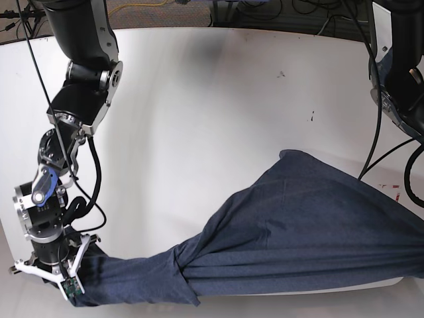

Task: Fold the T-shirt properly
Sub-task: 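Lift the shirt with both grippers and swing it toward the table edge, then lay the stretched shirt flat on the table between both grippers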

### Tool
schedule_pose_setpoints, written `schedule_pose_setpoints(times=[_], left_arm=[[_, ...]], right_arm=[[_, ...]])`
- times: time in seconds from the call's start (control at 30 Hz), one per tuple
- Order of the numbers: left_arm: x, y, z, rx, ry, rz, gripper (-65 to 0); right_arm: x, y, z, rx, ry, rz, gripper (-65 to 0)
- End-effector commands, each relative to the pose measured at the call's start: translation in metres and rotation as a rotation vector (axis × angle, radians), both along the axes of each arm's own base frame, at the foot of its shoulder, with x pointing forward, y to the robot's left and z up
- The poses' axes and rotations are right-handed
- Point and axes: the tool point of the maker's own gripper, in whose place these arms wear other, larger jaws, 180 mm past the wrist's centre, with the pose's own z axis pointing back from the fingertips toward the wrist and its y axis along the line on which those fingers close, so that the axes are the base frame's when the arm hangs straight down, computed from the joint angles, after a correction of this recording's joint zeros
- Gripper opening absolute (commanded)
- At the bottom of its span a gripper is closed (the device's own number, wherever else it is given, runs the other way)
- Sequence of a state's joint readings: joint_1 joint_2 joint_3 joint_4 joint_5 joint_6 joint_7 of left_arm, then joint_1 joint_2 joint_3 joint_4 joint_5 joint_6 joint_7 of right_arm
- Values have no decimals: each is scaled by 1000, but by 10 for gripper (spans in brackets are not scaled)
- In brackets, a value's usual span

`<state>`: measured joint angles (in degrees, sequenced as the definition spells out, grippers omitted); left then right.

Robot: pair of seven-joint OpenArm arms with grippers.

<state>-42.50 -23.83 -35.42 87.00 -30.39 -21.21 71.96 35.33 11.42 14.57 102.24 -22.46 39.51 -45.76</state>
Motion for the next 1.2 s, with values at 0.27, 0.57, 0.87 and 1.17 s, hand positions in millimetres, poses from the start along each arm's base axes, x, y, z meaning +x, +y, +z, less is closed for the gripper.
schedule_pose_setpoints(times=[0.27,0.57,0.87,1.17], left_arm=[[12,15,63,-33,-143,24,-650],[15,16,59,-50,-133,19,-650],[9,15,1,-47,-4,16,-650],[-15,15,-82,-27,184,11,-650]], right_arm=[[2,-20,74,-23,-131,-81,-650],[1,-19,59,-18,-101,-80,-650],[-25,-4,-11,-18,17,-56,-650],[-70,24,-104,41,174,1,-650]])
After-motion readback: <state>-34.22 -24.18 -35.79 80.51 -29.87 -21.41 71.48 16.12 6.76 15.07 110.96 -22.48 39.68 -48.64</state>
